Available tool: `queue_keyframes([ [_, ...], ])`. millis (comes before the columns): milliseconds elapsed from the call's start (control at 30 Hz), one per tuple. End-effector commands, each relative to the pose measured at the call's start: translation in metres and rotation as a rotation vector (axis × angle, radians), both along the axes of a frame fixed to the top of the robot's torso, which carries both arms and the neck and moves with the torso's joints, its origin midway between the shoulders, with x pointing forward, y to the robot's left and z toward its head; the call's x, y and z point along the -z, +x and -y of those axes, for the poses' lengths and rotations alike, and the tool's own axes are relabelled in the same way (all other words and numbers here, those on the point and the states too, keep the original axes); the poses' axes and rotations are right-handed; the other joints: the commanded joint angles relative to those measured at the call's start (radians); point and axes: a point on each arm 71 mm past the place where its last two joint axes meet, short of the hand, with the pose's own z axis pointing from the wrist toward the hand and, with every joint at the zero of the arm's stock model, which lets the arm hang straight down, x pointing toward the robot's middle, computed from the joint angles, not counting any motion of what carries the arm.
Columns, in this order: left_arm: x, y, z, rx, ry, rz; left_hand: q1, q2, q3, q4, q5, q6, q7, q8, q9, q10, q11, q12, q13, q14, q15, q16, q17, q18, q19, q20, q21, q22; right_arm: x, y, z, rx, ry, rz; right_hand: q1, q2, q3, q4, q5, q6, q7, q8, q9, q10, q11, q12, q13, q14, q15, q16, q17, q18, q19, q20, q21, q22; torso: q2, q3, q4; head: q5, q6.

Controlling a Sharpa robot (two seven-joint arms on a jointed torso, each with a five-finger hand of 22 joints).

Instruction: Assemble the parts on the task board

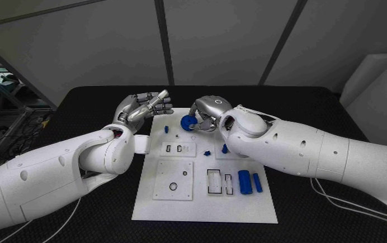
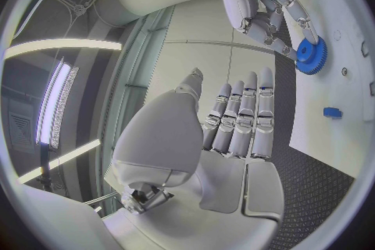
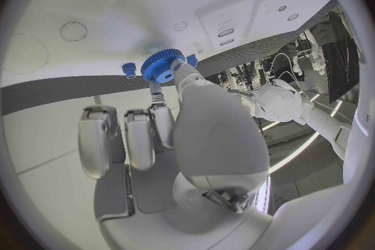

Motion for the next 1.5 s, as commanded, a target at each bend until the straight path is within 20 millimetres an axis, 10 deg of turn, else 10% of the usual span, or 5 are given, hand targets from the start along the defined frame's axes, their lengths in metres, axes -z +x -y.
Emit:
queue_keyframes([
  [33, -0.002, 0.0, 0.002, 0.012, -0.002, 0.012, 0.003, 0.01, 0.0, -0.005, -0.004, 0.003, 0.004, -0.004, 0.0, -0.002, 0.003, -0.003, 0.0, -0.006, 0.002, -0.006, 0.002, -0.02, -0.004, 0.001, 0.006, -0.002, 0.001, 0.002, -0.002, 0.007, -0.03, -0.014, -0.007, 0.0, 0.004, 0.002, -0.005, 0.017, -0.009, 0.002, -0.001, 0.005, 0.0, 0.0, 0.049, 0.077, -0.007, 0.004, 0.129, -0.014, 0.027, -0.004, 0.003, 0.166, 0.0, 0.0002, -0.0002, 0.002, 0.0],
  [1067, -0.001, 0.001, 0.002, 0.016, -0.002, 0.007, 0.003, 0.011, 0.0, -0.006, -0.004, 0.003, 0.004, -0.005, 0.0, -0.002, 0.003, -0.004, 0.0, -0.007, 0.002, -0.007, 0.002, -0.02, -0.004, 0.002, 0.006, -0.002, 0.003, 0.012, -0.002, 0.075, -0.043, -0.002, -0.033, -0.025, 0.004, 0.007, -0.016, -0.043, 0.009, -0.038, -0.018, -0.014, 0.015, -0.025, 0.026, 0.077, 0.004, 0.003, 0.127, -0.013, 0.022, 0.003, 0.0, 0.161, 0.0, 0.0006, -0.0017, 0.004, 0.0],
  [1500, -0.001, 0.001, 0.002, 0.016, -0.002, 0.005, 0.003, 0.011, -0.001, -0.007, -0.004, 0.003, 0.004, -0.005, 0.0, -0.002, 0.003, -0.004, 0.0, -0.007, 0.003, -0.008, 0.002, -0.02, -0.005, 0.002, 0.006, -0.002, 0.006, 0.012, -0.003, 0.056, -0.041, -0.041, -0.142, -0.032, -0.04, 0.089, 0.012, -0.066, 0.011, -0.04, -0.021, -0.017, 0.02, -0.028, 0.022, 0.077, 0.011, 0.003, 0.128, -0.012, 0.02, 0.013, -0.002, 0.159, 0.0, 0.0005, -0.0019, 0.004, -0.001],
])
